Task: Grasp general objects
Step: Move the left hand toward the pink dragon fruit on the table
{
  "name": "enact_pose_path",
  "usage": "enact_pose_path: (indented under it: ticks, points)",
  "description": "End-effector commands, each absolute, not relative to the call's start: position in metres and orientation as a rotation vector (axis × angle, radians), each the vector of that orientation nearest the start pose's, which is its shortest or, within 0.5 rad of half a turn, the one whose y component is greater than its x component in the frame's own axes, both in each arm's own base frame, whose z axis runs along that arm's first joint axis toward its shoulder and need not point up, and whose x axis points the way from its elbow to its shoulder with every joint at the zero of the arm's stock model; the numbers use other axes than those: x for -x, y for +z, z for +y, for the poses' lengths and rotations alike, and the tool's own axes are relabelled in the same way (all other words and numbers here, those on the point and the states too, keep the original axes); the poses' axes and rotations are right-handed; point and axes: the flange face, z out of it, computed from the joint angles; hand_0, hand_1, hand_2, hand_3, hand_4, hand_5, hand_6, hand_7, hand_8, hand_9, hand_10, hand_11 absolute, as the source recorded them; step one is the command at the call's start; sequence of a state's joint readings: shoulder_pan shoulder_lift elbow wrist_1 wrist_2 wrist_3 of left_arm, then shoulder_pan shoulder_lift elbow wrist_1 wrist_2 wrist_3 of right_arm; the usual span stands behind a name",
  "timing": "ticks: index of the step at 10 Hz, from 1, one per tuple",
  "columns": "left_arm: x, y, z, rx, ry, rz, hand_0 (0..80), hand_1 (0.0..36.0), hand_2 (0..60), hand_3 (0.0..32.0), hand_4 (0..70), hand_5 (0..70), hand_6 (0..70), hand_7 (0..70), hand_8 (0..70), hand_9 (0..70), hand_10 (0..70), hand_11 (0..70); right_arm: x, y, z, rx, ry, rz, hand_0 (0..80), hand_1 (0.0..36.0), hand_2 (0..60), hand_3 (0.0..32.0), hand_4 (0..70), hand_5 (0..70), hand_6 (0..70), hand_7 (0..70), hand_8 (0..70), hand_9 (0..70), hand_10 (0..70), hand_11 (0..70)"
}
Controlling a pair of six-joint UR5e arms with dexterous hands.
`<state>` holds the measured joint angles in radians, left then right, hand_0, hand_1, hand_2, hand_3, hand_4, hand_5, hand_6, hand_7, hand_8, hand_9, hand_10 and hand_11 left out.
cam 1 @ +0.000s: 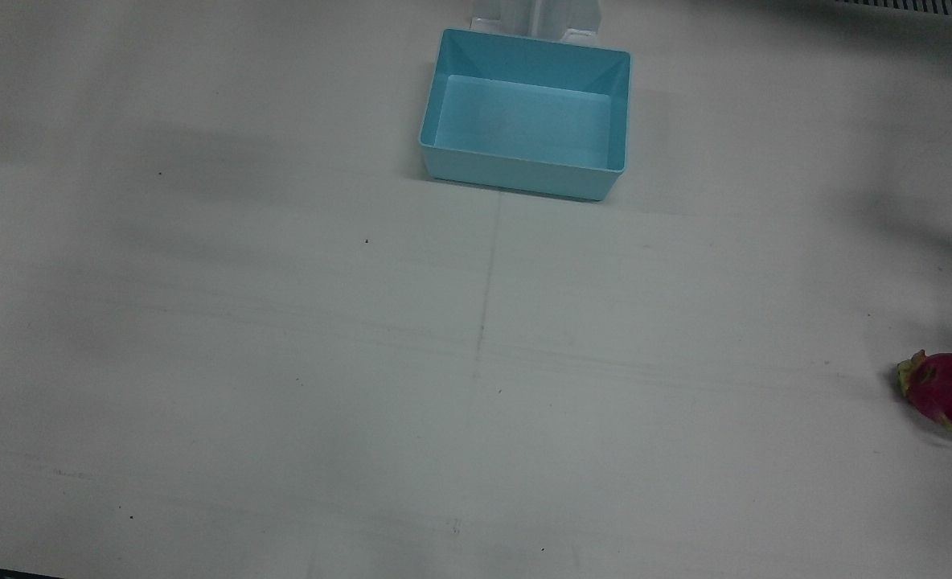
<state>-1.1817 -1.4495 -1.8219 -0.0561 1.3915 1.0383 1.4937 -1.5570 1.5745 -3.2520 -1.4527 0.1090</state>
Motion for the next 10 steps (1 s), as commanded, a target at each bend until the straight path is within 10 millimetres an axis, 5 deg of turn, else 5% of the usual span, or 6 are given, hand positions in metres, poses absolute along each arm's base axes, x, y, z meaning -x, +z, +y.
enact_pose_path:
  ticks: [1,3,4,5,7,10]
  points:
    - [0.033,0.585,-0.441,-0.857,-1.291,1.667,47.2,3.4,0.0,0.0,12.8,5.3,3.5,14.8,0.0,1.5,0.0,0.0,-0.107,0.689,-0.497,-0.058,-2.242,2.05,0.0,0.0,0.0,0.0,0.0,0.0,0.0,0.0,0.0,0.0,0.0,0.0]
    - [0.091,0.585,-0.397,-1.019,-1.192,1.46,48.2,5.8,0.0,1.2,0.5,0.9,0.0,9.7,0.0,0.5,0.0,0.0,-0.107,0.689,-0.497,-0.058,-2.242,2.05,0.0,0.0,0.0,0.0,0.0,0.0,0.0,0.0,0.0,0.0,0.0,0.0]
    - [0.102,0.599,-0.377,-1.01,-1.199,1.436,49.6,7.6,0.0,22.8,0.0,0.0,0.0,7.6,0.0,0.1,0.0,0.0,-0.107,0.689,-0.497,-0.058,-2.242,2.05,0.0,0.0,0.0,0.0,0.0,0.0,0.0,0.0,0.0,0.0,0.0,0.0]
    - [0.101,0.609,-0.365,-0.988,-1.197,1.418,51.8,10.8,0.0,32.0,0.0,1.9,0.0,8.0,0.0,0.2,0.0,0.0,-0.107,0.689,-0.497,-0.059,-2.244,2.049,0.0,0.0,0.0,0.0,0.0,0.0,0.0,0.0,0.0,0.0,0.0,0.0]
    - [0.099,0.612,-0.362,-0.975,-1.198,1.391,51.0,10.9,0.0,32.0,0.0,0.6,0.0,4.8,0.0,0.0,0.0,0.0,-0.107,0.69,-0.497,-0.059,-2.246,2.047,0.0,0.0,0.0,0.0,0.0,0.0,0.0,0.0,0.0,0.0,0.0,0.0]
    - [0.093,0.608,-0.371,-0.987,-1.178,1.479,58.9,17.6,0.0,32.0,0.0,0.0,0.0,0.3,0.0,0.0,0.0,0.0,-0.106,0.691,-0.497,-0.06,-2.247,2.045,0.0,0.0,0.0,0.0,0.0,0.0,0.0,0.0,0.0,0.0,0.0,0.0]
